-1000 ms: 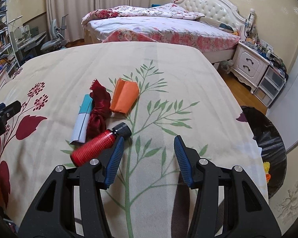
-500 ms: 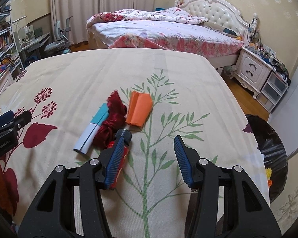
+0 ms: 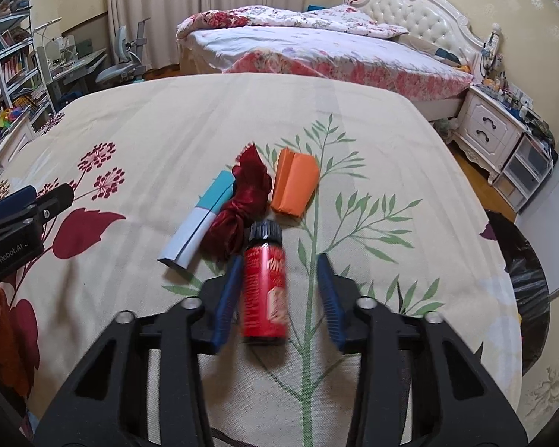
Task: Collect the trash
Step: 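Grasp the red spray can with the right tool while the left tool grasps the teal-capped tube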
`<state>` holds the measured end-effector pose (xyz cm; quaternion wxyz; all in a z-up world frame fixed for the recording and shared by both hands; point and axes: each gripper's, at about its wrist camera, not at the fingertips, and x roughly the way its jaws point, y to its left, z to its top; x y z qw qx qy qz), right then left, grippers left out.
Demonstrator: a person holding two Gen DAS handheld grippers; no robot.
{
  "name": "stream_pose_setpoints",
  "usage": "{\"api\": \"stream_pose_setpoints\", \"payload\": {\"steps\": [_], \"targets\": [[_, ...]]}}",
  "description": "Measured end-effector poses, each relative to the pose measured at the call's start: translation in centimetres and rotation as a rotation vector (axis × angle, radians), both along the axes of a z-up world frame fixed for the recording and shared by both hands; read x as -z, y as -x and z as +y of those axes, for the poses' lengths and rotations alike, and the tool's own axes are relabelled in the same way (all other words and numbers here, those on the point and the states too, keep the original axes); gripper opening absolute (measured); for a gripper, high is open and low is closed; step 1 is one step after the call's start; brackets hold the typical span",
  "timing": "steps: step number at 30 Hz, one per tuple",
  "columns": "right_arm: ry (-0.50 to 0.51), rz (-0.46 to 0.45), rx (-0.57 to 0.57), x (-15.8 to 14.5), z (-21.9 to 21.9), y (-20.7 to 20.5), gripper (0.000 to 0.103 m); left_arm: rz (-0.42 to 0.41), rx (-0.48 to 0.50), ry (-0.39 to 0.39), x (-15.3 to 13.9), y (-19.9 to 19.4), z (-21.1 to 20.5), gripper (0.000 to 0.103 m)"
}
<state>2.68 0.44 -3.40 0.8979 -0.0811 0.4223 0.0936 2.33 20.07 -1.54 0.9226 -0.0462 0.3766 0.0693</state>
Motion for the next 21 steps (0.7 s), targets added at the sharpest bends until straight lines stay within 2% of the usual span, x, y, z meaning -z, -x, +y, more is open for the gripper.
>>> {"api": "stream_pose_setpoints", "payload": {"steps": [8, 21], "targets": [[-0.003, -0.01, 0.049, 0.0, -1.7, -0.5, 0.025, 0.002, 0.042, 0.017, -0.1, -0.3, -1.9, 0.07], [-0.012, -0.028, 0.174, 0.0, -7.7, -2.0, 0.025, 0.022, 0.154, 0.019, 0.1, -2.2, -7.4, 0.07]]}}
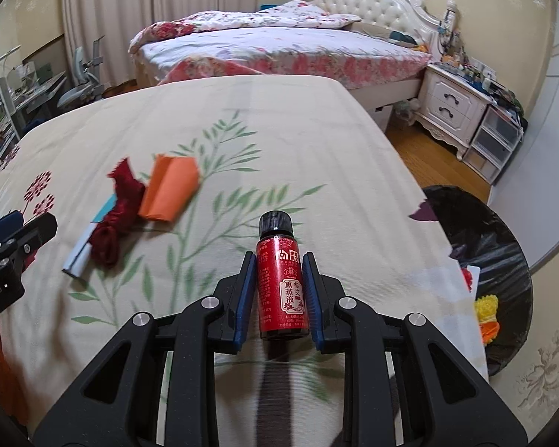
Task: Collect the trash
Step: 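Grasp the red spray can with the right tool while the left tool grasps the teal-capped tube, then carry the red can and teal-capped tube over the trash bin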
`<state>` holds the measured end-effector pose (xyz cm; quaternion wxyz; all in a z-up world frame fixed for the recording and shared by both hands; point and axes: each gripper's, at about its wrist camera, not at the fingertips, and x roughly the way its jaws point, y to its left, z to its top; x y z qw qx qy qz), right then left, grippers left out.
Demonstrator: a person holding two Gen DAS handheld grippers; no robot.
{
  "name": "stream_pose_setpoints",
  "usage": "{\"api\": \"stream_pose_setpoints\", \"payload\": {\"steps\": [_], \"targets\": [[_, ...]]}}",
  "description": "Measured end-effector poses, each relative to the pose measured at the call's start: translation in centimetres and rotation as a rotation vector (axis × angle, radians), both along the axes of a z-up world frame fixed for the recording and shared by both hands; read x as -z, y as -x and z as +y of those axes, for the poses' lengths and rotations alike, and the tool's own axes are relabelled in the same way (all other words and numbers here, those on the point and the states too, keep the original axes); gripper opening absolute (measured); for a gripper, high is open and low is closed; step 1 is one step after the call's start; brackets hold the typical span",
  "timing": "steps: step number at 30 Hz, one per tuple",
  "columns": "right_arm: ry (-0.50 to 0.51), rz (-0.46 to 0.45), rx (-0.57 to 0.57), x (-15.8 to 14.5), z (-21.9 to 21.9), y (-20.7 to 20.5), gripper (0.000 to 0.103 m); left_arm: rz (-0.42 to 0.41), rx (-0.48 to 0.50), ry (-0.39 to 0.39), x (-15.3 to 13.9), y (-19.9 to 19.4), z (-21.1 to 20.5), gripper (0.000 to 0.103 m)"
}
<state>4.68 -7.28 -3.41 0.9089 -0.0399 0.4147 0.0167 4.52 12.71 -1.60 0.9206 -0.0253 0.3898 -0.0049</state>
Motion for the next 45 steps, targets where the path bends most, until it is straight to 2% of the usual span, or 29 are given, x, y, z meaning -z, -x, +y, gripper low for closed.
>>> {"api": "stream_pose_setpoints", "payload": {"steps": [8, 14, 16, 20, 24, 26, 28, 32, 37, 41, 43, 45], "targets": [[-0.038, 0.01, 0.012, 0.4, -1.4, -0.2, 0.024, 0.026, 0.037, -0.02, 0.4, -1.5, -2.1, 0.07], [-0.05, 0.01, 0.005, 0.4, -1.5, -0.3, 0.024, 0.074, 0.062, -0.045, 1.1, -2.6, -2.8, 0.07], [-0.052, 0.01, 0.003, 0.5, -1.7, -0.2, 0.024, 0.082, 0.069, -0.042, 1.1, -2.6, -3.0, 0.066], [-0.054, 0.01, 0.004, 0.5, -1.7, -0.2, 0.025, 0.104, 0.081, -0.03, 1.4, -2.6, -3.1, 0.052], [-0.055, 0.011, 0.002, 0.5, -1.6, -0.2, 0.026, 0.104, 0.098, -0.039, 1.5, -2.4, -3.4, 0.046], [-0.055, 0.01, 0.003, 0.5, -1.6, -0.2, 0.028, 0.1, 0.104, -0.045, 1.5, -2.4, -3.6, 0.039], [-0.057, 0.011, 0.005, 0.5, -1.5, -0.2, 0.035, 0.094, 0.109, -0.049, 1.4, -2.2, -3.6, 0.034], [-0.067, 0.013, 0.012, 0.5, -1.4, -0.4, 0.037, 0.089, 0.111, -0.044, 1.4, -2.0, -3.6, 0.021], [-0.077, 0.012, 0.018, 0.4, -1.4, -0.6, 0.037, 0.086, 0.114, -0.019, 1.2, -2.0, -3.3, 0.018], [-0.067, 0.011, 0.02, 0.4, -1.6, -0.6, 0.036, 0.084, 0.106, 0.031, 1.2, -2.0, -2.5, 0.017], [-0.059, 0.011, 0.017, 0.4, -1.5, -0.7, 0.025, 0.082, 0.096, 0.042, 1.1, -1.9, -2.3, 0.017], [-0.052, 0.009, 0.015, 0.5, -1.4, -0.7, 0.023, 0.074, 0.089, 0.044, 1.0, -1.8, -2.2, 0.017]]}}
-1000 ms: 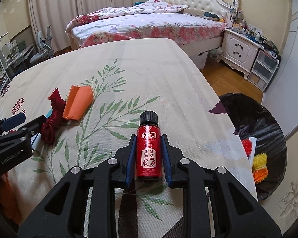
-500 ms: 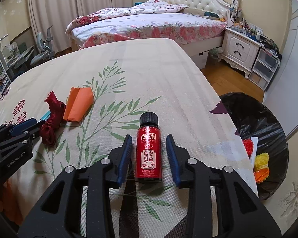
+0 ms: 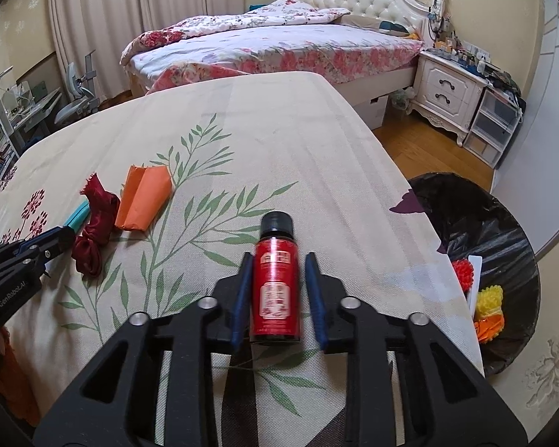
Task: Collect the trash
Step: 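Carry the red can and teal-capped tube over the trash bin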
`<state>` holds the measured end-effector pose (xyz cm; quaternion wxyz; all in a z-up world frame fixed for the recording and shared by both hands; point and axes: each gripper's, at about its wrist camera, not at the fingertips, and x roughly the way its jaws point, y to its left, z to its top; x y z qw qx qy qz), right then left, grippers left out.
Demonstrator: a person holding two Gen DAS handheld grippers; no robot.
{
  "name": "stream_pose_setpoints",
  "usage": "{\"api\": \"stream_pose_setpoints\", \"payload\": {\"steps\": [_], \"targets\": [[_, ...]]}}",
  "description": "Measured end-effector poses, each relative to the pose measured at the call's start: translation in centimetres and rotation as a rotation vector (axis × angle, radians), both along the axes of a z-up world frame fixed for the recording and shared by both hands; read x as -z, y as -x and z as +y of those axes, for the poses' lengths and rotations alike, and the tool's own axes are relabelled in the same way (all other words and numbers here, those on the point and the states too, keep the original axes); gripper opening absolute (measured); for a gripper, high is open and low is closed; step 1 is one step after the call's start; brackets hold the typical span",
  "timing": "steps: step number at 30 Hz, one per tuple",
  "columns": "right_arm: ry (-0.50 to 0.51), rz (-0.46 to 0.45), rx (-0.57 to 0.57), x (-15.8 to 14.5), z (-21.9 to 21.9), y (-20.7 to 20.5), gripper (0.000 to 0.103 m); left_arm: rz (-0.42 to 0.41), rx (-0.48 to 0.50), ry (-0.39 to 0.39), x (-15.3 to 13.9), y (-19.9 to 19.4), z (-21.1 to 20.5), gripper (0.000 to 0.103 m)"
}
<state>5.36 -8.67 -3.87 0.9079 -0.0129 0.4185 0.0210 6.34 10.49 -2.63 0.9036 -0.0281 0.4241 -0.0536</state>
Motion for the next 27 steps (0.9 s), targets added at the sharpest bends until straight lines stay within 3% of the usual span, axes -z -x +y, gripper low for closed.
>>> {"api": "stream_pose_setpoints", "payload": {"steps": [8, 14, 27], "targets": [[0.0, -0.02, 0.007, -0.5, -0.3, 0.7, 0.023, -0.04, -0.014, 0.013, -1.0, 1.1, 0.3, 0.017], [-0.006, -0.063, 0.037, -2.0, -1.8, 1.7, 0.023, -0.109, 0.008, 0.032, -3.4, 2.5, -0.5, 0.017], [0.029, -0.159, 0.207, -5.0, -9.3, 3.2, 0.023, -0.221, 0.209, 0.069, -6.8, 2.3, -9.5, 0.017]]}}
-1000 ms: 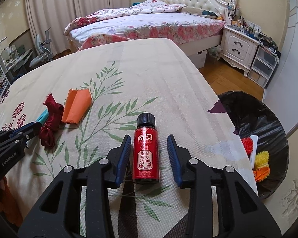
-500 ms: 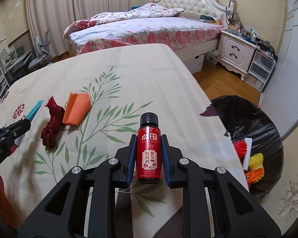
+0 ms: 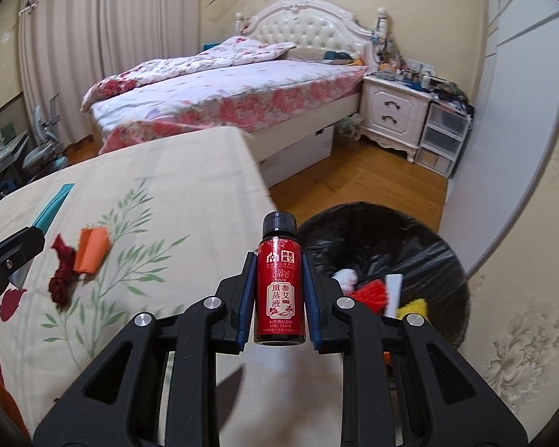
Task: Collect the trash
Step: 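Carry the red can and teal-capped tube over the trash bin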
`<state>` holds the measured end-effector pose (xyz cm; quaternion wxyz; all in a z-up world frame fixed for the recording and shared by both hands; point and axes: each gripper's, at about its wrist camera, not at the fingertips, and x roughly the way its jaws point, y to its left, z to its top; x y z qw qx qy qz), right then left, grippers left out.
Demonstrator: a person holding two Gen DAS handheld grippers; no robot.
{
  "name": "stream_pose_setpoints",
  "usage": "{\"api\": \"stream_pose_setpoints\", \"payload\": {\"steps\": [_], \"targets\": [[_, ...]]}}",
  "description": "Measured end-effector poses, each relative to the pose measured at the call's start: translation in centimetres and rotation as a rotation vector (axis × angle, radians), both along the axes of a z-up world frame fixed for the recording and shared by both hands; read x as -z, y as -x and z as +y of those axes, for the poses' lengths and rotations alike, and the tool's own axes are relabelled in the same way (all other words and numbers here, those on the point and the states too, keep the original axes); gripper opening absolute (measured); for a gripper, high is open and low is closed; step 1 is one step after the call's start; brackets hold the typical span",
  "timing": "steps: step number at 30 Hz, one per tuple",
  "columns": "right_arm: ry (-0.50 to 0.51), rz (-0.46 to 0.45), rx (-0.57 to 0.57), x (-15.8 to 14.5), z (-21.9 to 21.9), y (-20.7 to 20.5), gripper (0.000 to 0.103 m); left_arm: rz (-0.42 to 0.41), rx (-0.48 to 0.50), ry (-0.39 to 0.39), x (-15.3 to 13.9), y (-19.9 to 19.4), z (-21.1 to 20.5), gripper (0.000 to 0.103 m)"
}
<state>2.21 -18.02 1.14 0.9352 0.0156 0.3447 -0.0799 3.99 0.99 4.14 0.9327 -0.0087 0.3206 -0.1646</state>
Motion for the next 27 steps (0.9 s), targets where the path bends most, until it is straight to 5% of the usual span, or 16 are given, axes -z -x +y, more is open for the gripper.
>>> {"api": "stream_pose_setpoints", "payload": {"steps": [15, 27], "targets": [[-0.032, -0.003, 0.166, 1.4, -8.1, -0.9, 0.023, -0.001, 0.177, -0.05, 1.8, -3.2, -11.5, 0.017], [-0.066, 0.014, 0.223, 2.9, -11.2, -2.2, 0.023, 0.031, 0.215, -0.121, 3.8, -5.4, -16.6, 0.017]]}}
